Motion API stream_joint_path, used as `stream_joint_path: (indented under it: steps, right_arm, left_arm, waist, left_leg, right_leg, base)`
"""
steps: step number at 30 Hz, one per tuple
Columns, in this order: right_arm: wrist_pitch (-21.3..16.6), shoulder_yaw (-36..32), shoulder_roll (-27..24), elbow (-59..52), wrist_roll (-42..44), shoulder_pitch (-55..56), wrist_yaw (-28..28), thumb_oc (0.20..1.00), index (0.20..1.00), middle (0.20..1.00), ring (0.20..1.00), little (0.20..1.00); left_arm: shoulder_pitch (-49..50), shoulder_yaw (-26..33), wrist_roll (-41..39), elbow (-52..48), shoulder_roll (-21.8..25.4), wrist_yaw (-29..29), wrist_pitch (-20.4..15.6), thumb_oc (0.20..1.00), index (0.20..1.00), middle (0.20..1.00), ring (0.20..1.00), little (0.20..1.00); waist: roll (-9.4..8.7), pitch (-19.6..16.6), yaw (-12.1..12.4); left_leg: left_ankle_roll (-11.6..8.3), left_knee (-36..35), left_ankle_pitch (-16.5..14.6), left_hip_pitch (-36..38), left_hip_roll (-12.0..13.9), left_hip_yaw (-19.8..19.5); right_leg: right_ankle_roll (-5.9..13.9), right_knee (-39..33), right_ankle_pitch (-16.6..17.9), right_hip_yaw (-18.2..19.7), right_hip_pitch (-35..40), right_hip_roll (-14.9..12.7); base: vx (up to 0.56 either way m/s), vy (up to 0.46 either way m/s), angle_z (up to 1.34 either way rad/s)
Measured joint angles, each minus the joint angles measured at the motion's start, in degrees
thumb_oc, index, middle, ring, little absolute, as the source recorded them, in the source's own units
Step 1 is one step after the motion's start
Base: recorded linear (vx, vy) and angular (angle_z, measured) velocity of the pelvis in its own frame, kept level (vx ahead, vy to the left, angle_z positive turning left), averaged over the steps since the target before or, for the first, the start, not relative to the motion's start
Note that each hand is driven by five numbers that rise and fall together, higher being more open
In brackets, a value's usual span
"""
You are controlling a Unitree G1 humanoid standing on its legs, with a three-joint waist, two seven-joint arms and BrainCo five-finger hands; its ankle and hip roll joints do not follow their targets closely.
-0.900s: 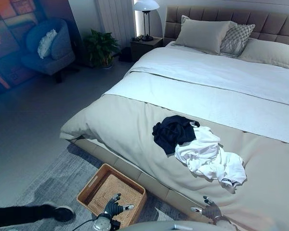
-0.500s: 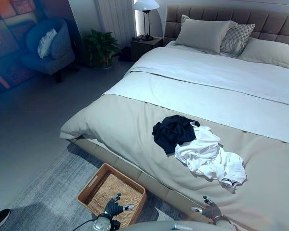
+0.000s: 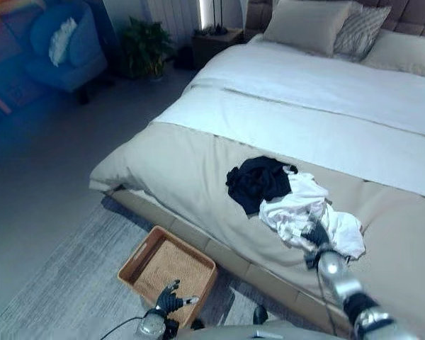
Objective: Pick up clothes into the bucket
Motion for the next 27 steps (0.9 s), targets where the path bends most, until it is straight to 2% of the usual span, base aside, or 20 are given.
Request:
stream_joint_path:
  steps: [2,7,9,13,14,16,18,22,27]
  right_arm:
    - [-0.11,-1.41,-1.26,0.72,-0.12,-3.01,-2.47,1.0,1.0,1.0,1.0,1.0]
    - [-0.13,-2.79,-7.14,2.84,-1.12,-12.1,-8.06,1.0,1.0,1.0,1.0,1.0]
    - [-0.08,-2.76,-9.67,6.86,-2.29,-16.73,-11.72,1.0,1.0,1.0,1.0,1.0]
    - [0.21,-1.53,-12.86,9.76,-4.54,-21.29,-14.81,1.0,1.0,1.0,1.0,1.0]
    - [0.69,1.86,-14.08,14.3,-5.28,-24.96,-15.07,1.0,1.0,1.0,1.0,1.0]
    - [1.84,3.98,-15.18,15.61,-6.31,-27.94,-15.34,1.0,1.0,1.0,1.0,1.0]
    - [2.18,8.07,-16.1,19.54,-8.86,-31.45,-15.72,1.0,1.0,1.0,1.0,1.0]
    - [4.35,11.1,-16.98,22.65,-10.16,-36.89,-15.8,1.0,1.0,1.0,1.0,1.0]
    - [5.77,16.75,-18.03,27.48,-12.07,-43.78,-13.58,1.0,1.0,1.0,1.0,1.0]
  left_arm:
    - [-0.54,-0.52,-0.07,-0.35,0.28,0.5,-0.03,1.0,1.0,1.0,1.0,1.0]
    - [-4.03,-3.28,-0.2,-1.3,0.3,2.21,-0.14,1.0,1.0,1.0,1.0,1.0]
    - [-5.0,-5.22,-1.38,-3.13,0.3,3.36,-0.31,1.0,1.0,1.0,1.0,1.0]
    - [-6.68,-5.89,-2.45,-5.59,0.12,4.7,-0.74,1.0,1.0,1.0,1.0,1.0]
    - [-7.36,-6.55,-3.09,-6.16,0.26,5.11,-0.95,1.0,1.0,1.0,1.0,1.0]
    - [-8.65,-6.67,-4.07,-6.22,0.1,5.34,-0.95,1.0,1.0,1.0,1.0,1.0]
    - [-9.8,-7.3,-4.97,-7.02,-0.14,6.07,-1.03,1.0,1.0,1.0,1.0,1.0]
    - [-12.12,-7.76,-6.63,-7.99,-0.65,6.99,-1.26,1.0,1.0,1.0,1.0,1.0]
    - [-13.71,-8.18,-8.21,-9.62,-0.77,7.37,-1.35,1.0,1.0,1.0,1.0,1.0]
  waist:
    - [0.23,1.11,0.35]
    - [2.63,6.44,0.31]
    - [3.6,8.36,0.28]
    - [4.58,11.86,0.33]
    - [4.69,12.68,0.32]
    - [4.67,14.28,0.54]
    - [4.5,16.08,0.9]
    - [4.65,19.03,1.44]
    - [4.41,20.11,1.43]
  left_leg:
    - [0.01,-0.2,0.52,-1.26,-0.21,-0.46]
    - [0.42,-0.34,2.14,-5.89,-1.04,-0.75]
    - [0.51,-0.43,2.6,-8.27,-1.19,-0.63]
    - [0.55,-0.9,3.53,-10.54,-1.04,-0.57]
    - [0.54,-0.68,3.54,-11.73,-0.96,-0.43]
    - [0.52,-0.67,3.69,-12.85,-0.86,-0.08]
    - [-0.4,0.27,4.6,-14.41,-0.8,0.2]
    - [-0.33,0.56,4.77,-16.52,-0.51,0.2]
    - [-0.36,1.49,4.95,-21.42,-0.67,-0.03]
  right_leg:
    - [0.04,0.19,0.03,-0.65,-1.23,-0.24]
    - [0.38,1.83,0.59,-0.9,-6.53,-1.26]
    - [0.57,1.82,0.94,-0.79,-8.96,-1.4]
    - [0.33,2.64,1.2,-0.72,-12.0,-1.34]
    - [0.33,3.34,1.2,-0.51,-13.45,-1.27]
    - [0.26,3.94,1.25,0.06,-15.13,-1.16]
    - [0.18,5.85,1.27,0.35,-17.4,-1.27]
    - [-0.2,8.09,0.96,0.61,-20.6,-1.09]
    - [-0.93,13.58,-0.79,0.65,-27.49,-1.57]
  base:
    - [-0.1,0.023,0.17]
    - [-0.04,0.004,0.02]
    - [-0.05,-0.029,-0.02]
    - [-0.04,-0.044,-0.03]
    - [-0.02,-0.039,-0.07]
    - [-0.03,-0.062,-0.13]
    - [-0.05,-0.084,-0.12]
    - [-0.04,-0.054,-0.07]
    - [-0.04,-0.044,0.03]
